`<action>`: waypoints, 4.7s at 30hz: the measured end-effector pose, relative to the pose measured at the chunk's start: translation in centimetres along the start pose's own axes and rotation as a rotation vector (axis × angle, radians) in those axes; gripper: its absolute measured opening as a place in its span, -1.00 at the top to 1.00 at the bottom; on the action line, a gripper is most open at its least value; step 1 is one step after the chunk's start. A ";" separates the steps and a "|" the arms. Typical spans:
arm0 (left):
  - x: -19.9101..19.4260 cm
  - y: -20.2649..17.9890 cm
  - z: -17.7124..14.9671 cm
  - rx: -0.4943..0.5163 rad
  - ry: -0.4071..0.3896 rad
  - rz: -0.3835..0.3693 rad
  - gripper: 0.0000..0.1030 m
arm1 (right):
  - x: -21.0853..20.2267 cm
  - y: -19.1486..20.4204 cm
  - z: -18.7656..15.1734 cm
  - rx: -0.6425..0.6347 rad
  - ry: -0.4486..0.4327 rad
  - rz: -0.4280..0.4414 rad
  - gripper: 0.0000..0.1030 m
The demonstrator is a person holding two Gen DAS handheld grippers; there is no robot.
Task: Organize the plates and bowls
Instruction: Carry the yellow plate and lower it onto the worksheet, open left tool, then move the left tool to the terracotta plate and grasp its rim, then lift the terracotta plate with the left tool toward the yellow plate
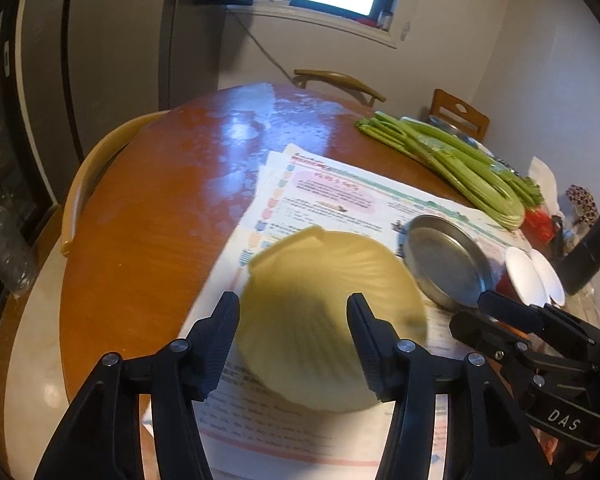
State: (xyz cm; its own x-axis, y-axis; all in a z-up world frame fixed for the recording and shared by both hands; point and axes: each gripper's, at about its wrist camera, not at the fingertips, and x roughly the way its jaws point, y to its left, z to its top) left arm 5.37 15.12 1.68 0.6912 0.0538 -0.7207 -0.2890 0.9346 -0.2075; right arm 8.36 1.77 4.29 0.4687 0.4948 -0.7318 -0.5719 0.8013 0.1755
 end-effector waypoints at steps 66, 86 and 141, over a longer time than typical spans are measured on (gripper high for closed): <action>1.0 -14.2 -9.5 0.293 0.212 -0.113 -0.12 | -4.4 -9.6 -5.8 -0.025 0.088 -0.239 0.03; 1.6 -13.5 -9.3 0.289 0.199 -0.100 0.20 | -2.0 -8.9 -5.6 -0.061 0.160 -0.286 0.03; -0.5 -6.6 -9.6 0.070 0.159 -0.037 0.00 | -0.4 -6.2 -5.6 -0.061 0.201 -0.122 0.02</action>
State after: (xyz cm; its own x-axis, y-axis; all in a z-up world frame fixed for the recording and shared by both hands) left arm 0.53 5.52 -2.92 0.5854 -0.0319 -0.8101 -0.2150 0.9574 -0.1930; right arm 7.99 -5.29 -0.17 0.3973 0.3134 -0.8625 -0.5617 0.8263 0.0415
